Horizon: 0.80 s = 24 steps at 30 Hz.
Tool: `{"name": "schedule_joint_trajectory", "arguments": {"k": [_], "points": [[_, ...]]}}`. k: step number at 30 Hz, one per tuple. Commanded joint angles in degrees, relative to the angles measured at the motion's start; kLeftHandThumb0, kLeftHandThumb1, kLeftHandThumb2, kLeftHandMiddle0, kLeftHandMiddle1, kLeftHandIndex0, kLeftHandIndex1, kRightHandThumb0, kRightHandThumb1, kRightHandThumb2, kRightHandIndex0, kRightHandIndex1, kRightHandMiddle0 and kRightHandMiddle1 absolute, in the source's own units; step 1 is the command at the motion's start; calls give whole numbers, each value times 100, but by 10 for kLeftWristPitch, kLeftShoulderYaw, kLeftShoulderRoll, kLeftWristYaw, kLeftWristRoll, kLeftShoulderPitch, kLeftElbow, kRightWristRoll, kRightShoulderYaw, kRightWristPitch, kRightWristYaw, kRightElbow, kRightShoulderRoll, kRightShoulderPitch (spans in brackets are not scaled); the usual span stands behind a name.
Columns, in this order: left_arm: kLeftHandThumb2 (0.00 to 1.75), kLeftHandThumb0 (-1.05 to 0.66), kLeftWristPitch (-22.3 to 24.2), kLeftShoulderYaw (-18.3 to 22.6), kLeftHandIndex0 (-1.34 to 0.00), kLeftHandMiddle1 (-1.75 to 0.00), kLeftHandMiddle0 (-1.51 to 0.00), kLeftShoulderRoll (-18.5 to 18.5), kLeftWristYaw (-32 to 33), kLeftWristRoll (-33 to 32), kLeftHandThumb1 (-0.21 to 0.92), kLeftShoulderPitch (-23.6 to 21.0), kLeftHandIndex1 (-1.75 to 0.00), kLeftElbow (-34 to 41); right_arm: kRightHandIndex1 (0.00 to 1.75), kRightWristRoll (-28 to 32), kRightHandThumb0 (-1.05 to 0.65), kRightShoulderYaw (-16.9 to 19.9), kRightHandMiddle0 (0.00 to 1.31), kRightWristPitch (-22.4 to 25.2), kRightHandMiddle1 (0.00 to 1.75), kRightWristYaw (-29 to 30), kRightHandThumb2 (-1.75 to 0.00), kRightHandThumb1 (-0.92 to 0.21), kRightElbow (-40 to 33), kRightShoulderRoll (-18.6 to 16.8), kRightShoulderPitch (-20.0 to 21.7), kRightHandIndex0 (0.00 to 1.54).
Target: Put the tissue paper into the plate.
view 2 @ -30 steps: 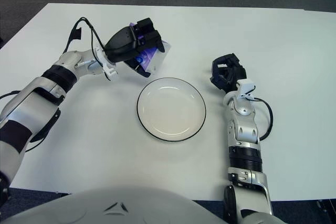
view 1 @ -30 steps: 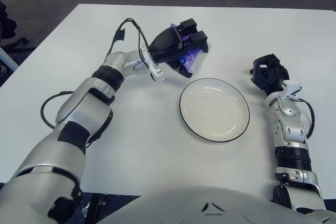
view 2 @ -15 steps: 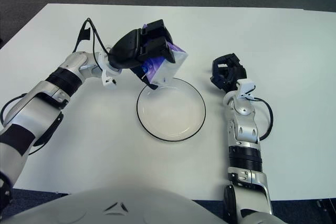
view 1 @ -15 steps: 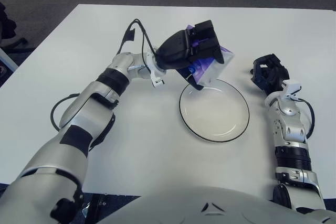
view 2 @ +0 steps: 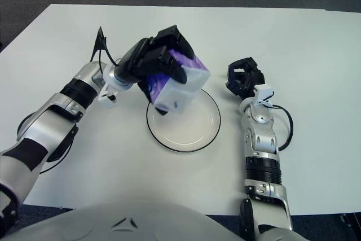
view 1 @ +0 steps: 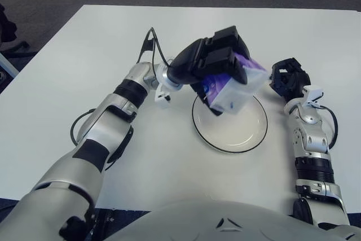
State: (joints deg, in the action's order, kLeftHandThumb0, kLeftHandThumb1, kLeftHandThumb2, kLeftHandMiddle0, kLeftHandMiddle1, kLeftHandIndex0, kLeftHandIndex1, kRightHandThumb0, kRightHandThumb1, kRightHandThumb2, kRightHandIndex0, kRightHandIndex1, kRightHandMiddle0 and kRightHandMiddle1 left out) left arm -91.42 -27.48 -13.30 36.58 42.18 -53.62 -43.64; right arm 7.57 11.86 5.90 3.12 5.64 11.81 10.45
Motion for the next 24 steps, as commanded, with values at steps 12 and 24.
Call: {"name": "schedule_joint_trajectory", "arguments": {"k": [12,24], "points": [[9,-2,-10,-46,-59,-175,-54,-16,-160,-139,91,-29,-175,-43,175,1,-37,-9,32,31,175,7,-76,-73,31,-32,-38,83],[7,-3,-3,-60,-59,-175,-53,-15,-252,-230,92,-22,-175,-41,175,1,-37,-10,32,31,175,8,-76,-73,30,-32,-39,83]]}}
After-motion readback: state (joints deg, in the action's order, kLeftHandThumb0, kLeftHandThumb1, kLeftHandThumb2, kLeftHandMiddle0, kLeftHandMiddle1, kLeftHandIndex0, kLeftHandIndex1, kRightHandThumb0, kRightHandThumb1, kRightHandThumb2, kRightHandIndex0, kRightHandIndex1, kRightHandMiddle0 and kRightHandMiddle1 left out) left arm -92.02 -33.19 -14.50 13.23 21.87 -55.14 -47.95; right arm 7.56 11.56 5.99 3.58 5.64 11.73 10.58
